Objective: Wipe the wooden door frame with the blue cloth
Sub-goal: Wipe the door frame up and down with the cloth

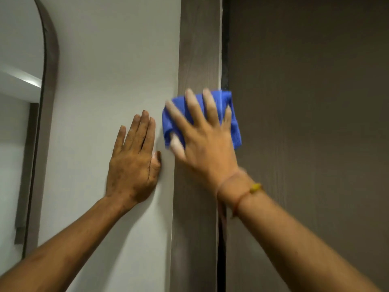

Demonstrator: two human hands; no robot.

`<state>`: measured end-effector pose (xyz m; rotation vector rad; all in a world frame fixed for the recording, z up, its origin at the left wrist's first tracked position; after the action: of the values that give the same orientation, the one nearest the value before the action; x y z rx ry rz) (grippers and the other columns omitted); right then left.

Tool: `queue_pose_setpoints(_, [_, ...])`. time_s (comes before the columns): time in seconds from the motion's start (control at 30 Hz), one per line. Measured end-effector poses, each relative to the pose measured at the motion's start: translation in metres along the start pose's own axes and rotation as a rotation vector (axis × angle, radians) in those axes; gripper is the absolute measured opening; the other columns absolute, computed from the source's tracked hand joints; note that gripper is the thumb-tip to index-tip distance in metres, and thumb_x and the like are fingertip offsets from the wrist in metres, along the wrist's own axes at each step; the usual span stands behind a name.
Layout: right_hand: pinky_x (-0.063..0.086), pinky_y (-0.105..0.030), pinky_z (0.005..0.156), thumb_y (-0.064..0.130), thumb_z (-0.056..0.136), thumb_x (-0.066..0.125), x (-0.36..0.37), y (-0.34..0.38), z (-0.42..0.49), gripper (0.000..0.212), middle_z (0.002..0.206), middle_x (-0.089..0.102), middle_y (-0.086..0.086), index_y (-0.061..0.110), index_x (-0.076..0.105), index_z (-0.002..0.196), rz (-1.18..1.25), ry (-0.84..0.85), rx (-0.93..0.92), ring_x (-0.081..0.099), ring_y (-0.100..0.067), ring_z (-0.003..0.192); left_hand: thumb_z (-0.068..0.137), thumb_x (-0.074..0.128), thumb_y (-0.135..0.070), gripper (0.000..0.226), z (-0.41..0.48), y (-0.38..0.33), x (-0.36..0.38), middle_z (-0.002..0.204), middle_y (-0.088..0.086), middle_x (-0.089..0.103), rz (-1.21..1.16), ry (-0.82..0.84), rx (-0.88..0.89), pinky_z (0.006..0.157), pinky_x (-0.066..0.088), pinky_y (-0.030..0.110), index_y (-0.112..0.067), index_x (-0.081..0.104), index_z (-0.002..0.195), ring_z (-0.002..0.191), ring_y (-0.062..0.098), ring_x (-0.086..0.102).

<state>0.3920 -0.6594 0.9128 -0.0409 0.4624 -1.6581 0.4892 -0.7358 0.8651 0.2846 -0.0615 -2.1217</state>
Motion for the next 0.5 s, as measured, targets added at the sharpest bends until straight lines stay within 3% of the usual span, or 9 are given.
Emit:
queue_pose_setpoints(0.13, [0.008, -0.068, 0.108, 0.048, 0.091, 0.035, -0.011, -0.015, 0.048, 0.061, 0.156, 0.011, -0.008, 0.029, 0.014, 0.146, 0.014, -0.030, 0.081, 0.001, -0.035, 0.142, 0.092, 0.021, -0.033, 0.063, 0.000, 0.002, 0.000, 0.157, 0.010, 0.004, 0.026, -0.001, -0.022, 0.118, 0.008, 0.046, -0.009, 0.006, 0.148, 0.145, 0.021, 0.001])
queue_pose_setpoints(0.3, [0.006, -0.067, 0.108, 0.051, 0.088, 0.041, -0.001, 0.000, 0.003, 0.068, 0.156, 0.015, -0.011, 0.028, 0.015, 0.146, 0.023, -0.056, 0.074, 0.003, -0.037, 0.142, 0.093, 0.020, -0.032, 0.062, 0.000, 0.004, 0.003, 0.157, 0.012, 0.006, 0.006, 0.012, -0.018, 0.118, 0.007, 0.046, -0.009, 0.005, 0.148, 0.145, 0.022, 0.001])
queue_pose_setpoints(0.43, [0.019, -0.068, 0.103, 0.051, 0.080, 0.056, 0.013, 0.022, -0.057, 0.072, 0.150, 0.033, -0.012, 0.026, 0.031, 0.142, 0.005, -0.011, 0.112, 0.022, -0.039, 0.139, 0.093, 0.021, -0.033, 0.062, -0.008, 0.002, 0.000, 0.157, 0.012, 0.005, -0.060, 0.054, -0.029, 0.119, 0.008, 0.043, -0.007, 0.006, 0.147, 0.145, 0.023, 0.002])
queue_pose_setpoints(0.5, [0.027, -0.067, 0.099, 0.048, 0.074, 0.065, 0.016, 0.032, -0.084, 0.073, 0.146, 0.042, -0.011, 0.027, 0.039, 0.139, 0.019, 0.021, 0.115, 0.022, -0.037, 0.136, 0.094, 0.029, -0.027, 0.060, -0.013, -0.004, -0.008, 0.157, 0.010, 0.007, -0.176, 0.073, -0.083, 0.119, 0.009, 0.041, -0.006, 0.009, 0.146, 0.145, 0.021, 0.003])
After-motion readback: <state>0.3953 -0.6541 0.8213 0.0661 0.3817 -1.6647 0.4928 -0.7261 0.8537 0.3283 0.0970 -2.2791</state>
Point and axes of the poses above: each hand's wrist, its own z-axis towards the middle knuckle, its own x-axis out of the palm, y = z × x, the point moved 8 cm from there along z, towards the middle knuckle
